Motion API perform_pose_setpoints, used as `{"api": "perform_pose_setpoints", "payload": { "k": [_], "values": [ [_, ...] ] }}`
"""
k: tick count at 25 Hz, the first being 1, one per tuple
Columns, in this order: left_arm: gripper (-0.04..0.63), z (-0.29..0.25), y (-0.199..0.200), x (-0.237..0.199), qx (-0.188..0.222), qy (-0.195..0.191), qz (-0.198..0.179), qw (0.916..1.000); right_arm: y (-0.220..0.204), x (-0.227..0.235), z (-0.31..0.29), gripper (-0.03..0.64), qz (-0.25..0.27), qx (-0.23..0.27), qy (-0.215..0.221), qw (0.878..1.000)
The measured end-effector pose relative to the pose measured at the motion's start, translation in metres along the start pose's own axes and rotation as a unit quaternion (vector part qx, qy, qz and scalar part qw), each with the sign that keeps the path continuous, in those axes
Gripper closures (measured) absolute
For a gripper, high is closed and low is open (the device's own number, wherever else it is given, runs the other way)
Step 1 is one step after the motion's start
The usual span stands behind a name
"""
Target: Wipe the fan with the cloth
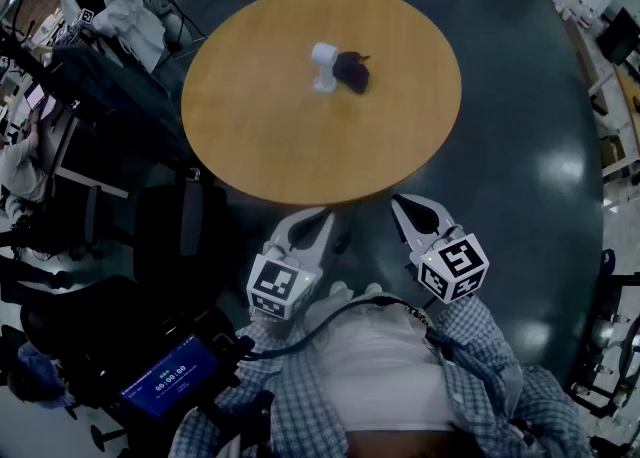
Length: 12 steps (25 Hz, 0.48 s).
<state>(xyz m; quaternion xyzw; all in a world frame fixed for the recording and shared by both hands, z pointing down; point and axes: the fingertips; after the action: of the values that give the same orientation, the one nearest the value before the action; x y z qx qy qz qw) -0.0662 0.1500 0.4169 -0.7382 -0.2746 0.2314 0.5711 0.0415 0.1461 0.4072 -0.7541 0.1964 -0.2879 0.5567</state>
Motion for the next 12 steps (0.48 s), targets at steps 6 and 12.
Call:
{"api": "perform_pose_setpoints", "payload": {
  "k": [6,12],
  "values": [
    [0.595,-0.0004,-0.0006,-0.0004,-0.001,0.0,-0.002,1.0,-0.0001,0.0001,0.0006,0.614,0.0,-0.001,0.0,1.0],
    [0.595,-0.0007,-0.0008,-0.0004,-0.002,0.001,-0.003,1.0,-0.0003,0.0003,0.0004,0.614,0.0,-0.002,0.002,1.0]
  ]
}}
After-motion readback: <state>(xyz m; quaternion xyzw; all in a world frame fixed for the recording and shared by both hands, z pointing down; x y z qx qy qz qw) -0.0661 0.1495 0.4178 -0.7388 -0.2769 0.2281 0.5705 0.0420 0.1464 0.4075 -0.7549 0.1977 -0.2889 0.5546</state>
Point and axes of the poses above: the fingertips, and each gripper's own axes: z backward along the fingers, x to its right, y out of its top, and after that the axes turned 7 degrees about y, right-handed
